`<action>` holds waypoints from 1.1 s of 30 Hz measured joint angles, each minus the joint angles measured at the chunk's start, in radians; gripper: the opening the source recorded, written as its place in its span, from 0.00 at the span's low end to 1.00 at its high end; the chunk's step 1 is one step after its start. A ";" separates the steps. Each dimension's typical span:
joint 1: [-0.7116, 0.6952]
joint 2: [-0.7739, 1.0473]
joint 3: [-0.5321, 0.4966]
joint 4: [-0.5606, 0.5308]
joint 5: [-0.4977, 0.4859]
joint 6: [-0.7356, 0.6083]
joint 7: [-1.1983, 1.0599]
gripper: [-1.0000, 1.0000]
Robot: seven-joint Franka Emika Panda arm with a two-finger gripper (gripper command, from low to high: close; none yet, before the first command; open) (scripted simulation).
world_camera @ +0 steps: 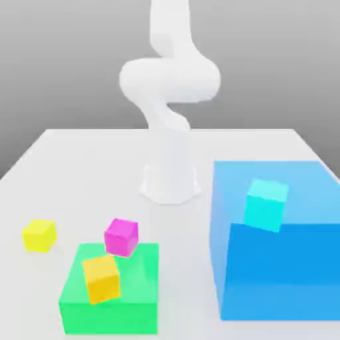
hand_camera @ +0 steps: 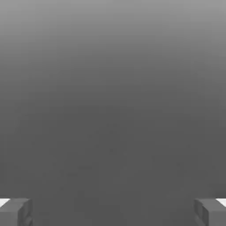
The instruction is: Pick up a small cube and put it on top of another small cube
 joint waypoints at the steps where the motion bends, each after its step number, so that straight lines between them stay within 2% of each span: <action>1: -0.010 0.041 -0.031 -0.022 -0.010 0.025 -0.030 0.50; 12: -0.117 0.431 -0.360 -0.236 -0.037 0.267 -0.369 0.50; 16: -0.158 0.580 -0.473 -0.313 0.007 0.355 -0.529 0.50; 19: -0.215 0.700 -0.524 -0.371 0.080 0.419 -0.679 0.50; 22: -0.296 0.822 -0.482 -0.395 0.215 0.487 -0.836 0.50; 27: -0.474 1.008 -0.246 -0.353 0.508 0.609 -1.064 0.50; 28: -0.505 1.029 -0.209 -0.347 0.535 0.625 -1.085 0.00; 33: -0.505 1.029 -0.210 -0.347 0.534 0.622 -1.084 0.00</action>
